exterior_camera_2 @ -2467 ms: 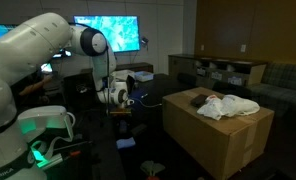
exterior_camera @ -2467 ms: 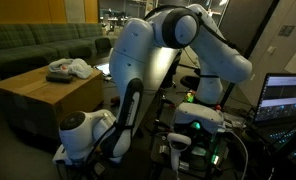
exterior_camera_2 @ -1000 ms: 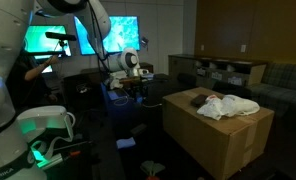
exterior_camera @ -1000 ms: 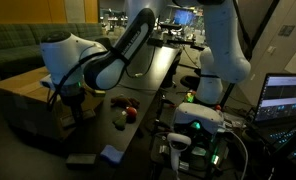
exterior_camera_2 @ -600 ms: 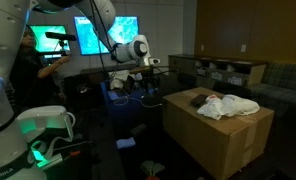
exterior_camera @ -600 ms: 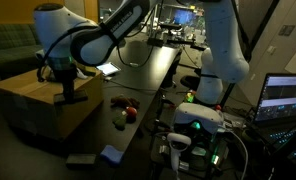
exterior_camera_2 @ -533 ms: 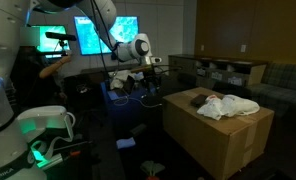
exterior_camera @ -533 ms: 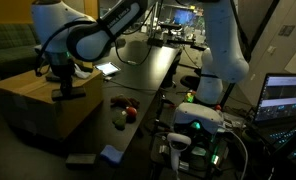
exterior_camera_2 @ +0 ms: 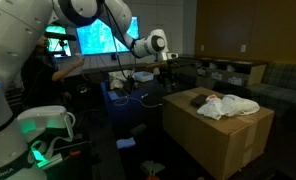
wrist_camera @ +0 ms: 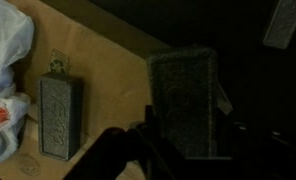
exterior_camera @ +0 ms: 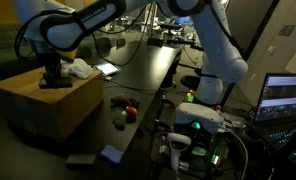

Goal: Switch between the objects on the box and on the table one by one

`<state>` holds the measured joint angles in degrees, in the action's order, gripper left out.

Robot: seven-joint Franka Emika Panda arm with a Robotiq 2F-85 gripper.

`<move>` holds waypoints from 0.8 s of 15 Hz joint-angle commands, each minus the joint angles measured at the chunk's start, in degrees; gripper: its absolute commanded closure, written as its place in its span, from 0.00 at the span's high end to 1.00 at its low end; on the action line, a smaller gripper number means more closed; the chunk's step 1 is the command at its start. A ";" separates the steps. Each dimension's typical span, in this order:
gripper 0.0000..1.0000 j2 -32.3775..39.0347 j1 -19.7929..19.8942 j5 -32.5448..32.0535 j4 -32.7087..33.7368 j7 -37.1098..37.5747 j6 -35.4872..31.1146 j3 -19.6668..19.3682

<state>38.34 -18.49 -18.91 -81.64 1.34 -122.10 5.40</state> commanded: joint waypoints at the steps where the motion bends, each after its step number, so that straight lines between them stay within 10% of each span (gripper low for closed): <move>1: 0.33 9.37 0.28 2.31 13.70 -1.25 4.23 -0.45; 11: 0.33 22.39 0.53 4.54 32.30 -1.31 9.54 -2.43; 12: 0.69 22.86 0.43 4.56 33.12 -1.20 9.83 -2.56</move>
<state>57.99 -17.71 -15.98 -55.36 1.22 -115.14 3.66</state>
